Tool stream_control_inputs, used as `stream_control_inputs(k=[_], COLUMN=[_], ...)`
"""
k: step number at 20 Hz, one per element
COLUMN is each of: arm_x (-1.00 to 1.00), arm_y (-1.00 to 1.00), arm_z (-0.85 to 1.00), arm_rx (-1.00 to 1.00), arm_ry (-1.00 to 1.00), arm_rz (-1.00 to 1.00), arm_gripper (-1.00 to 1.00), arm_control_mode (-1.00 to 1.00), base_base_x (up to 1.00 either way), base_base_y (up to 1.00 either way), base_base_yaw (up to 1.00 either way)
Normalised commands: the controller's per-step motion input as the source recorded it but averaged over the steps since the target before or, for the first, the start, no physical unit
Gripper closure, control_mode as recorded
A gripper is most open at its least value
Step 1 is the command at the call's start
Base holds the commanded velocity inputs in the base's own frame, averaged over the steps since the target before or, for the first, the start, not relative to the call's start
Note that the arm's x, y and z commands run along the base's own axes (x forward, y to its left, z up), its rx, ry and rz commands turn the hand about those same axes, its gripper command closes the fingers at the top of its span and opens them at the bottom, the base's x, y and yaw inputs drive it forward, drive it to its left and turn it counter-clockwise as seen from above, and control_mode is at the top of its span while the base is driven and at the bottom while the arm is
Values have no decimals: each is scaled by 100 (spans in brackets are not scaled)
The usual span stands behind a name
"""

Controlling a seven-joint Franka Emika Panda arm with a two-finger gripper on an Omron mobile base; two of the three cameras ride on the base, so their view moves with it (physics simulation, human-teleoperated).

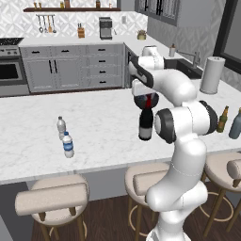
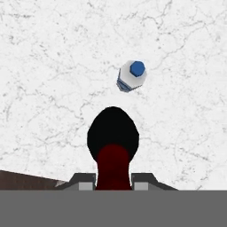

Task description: Move the plastic bottles in the middle to the plastics group, and the glass bottles in the middle to the glass group.

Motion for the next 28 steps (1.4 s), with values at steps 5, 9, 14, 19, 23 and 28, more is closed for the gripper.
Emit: stream_control_inputs(k=[5,9,14,19,23,28], arm_x=[-22,-43,-43,-17,0,0], arm_y=[-56,-67,-78,-75,-81,-76], arm_z=[37,13,0,0,0,0], arm_rx=[0,1,5,5,5,3], arm_ry=[4,4,2,1,0,1], arm_rz=[0,0,0,0,0,0], arm_gripper=[100,100,100,100,100,100], arm_control_mode=[-100,-100,-100,-100,-100,-100], base_base_x=[0,0,0,0,0,0], base_base_y=[0,0,0,0,0,0], base_base_yaw=[0,0,0,0,0,0])
